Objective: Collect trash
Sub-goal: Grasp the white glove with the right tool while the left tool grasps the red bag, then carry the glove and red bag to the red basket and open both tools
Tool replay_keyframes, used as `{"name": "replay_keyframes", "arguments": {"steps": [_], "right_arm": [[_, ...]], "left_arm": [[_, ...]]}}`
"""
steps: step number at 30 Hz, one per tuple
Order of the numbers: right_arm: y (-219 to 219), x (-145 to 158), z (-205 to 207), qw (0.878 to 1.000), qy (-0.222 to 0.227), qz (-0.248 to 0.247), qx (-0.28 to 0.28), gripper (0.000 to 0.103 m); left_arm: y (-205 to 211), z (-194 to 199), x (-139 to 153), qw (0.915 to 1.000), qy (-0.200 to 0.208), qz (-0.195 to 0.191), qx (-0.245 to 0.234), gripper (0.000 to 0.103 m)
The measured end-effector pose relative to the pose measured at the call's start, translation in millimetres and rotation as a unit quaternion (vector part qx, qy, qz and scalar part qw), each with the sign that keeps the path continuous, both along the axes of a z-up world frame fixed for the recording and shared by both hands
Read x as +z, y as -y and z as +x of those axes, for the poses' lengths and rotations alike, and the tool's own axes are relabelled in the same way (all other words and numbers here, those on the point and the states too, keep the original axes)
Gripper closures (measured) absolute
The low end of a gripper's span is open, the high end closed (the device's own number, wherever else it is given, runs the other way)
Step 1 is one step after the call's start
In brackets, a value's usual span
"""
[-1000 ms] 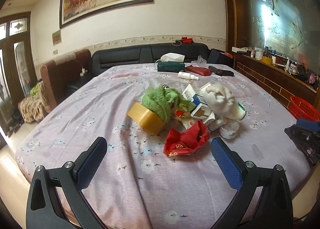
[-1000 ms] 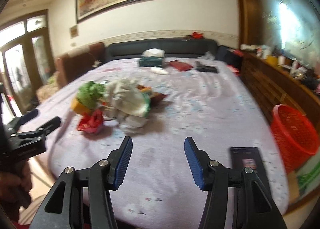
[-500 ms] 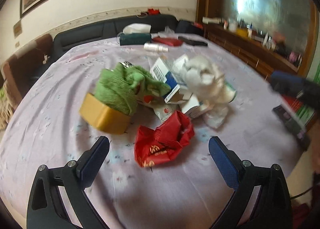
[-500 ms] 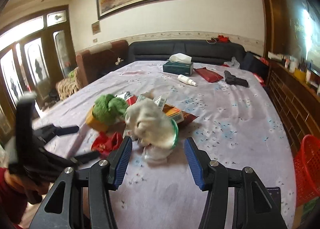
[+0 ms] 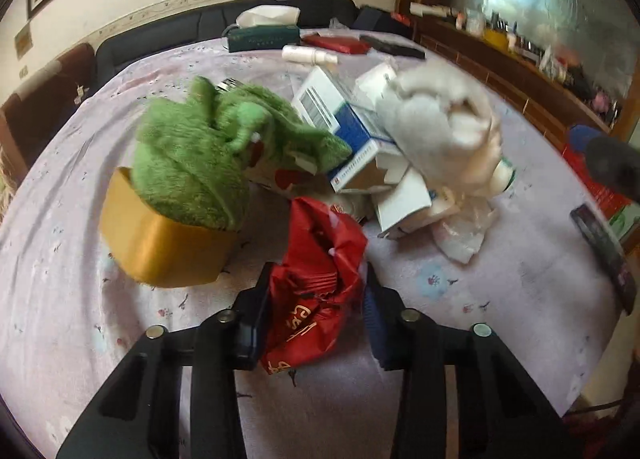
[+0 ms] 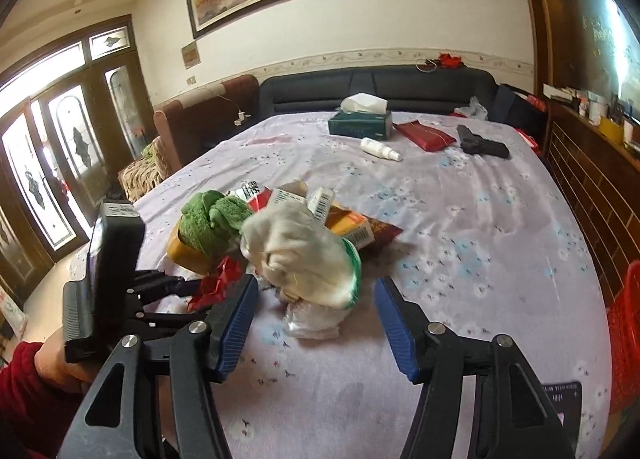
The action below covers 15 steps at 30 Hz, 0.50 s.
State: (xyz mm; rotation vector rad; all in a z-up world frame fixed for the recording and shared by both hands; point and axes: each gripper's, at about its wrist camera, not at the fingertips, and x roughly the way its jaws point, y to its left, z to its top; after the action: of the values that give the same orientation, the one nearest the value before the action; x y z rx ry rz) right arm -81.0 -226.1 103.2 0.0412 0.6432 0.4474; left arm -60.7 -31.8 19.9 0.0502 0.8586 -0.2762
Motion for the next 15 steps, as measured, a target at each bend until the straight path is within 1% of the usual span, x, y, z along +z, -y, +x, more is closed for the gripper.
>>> {"name": "replay_keyframes", "arguments": {"steps": [2, 7, 10, 11, 12, 13, 15], "right_arm": [[-9, -1, 6, 1.0, 0.0, -0.002, 0.014, 0.037], [-35, -7, 24, 0.999, -0.003, -0.01, 0.037, 0.034], [-48, -16, 36, 0.999, 0.003, -0.036, 0.032, 0.034], [-51, -20, 41, 0.999, -0.004, -0.045, 0.03, 0.038], [-50, -24, 44, 0.999, -0.01, -0.047, 0.021, 0.049], [-48, -26, 45, 0.999, -0.016, -0.042, 0.018, 0.071], [-40, -26, 44, 0.999, -0.023, -0.019, 0.019, 0.075]], "left_arm": [[-4, -5, 5, 0.9999, 0.009, -0.011, -0.002, 0.065], [-12, -19, 17, 0.9992, 0.034, -0.018, 0.005, 0.065], [-13, -21, 20, 0.9988, 0.045, -0.017, 0.009, 0.065], [-13, -22, 20, 0.9987, 0.046, -0.017, 0.01, 0.065], [-13, -22, 20, 0.9987, 0.047, -0.016, 0.011, 0.065], [-13, -23, 21, 0.9986, 0.05, -0.016, 0.011, 0.065], [-14, -27, 23, 0.9983, 0.053, -0.021, 0.01, 0.065]]}}
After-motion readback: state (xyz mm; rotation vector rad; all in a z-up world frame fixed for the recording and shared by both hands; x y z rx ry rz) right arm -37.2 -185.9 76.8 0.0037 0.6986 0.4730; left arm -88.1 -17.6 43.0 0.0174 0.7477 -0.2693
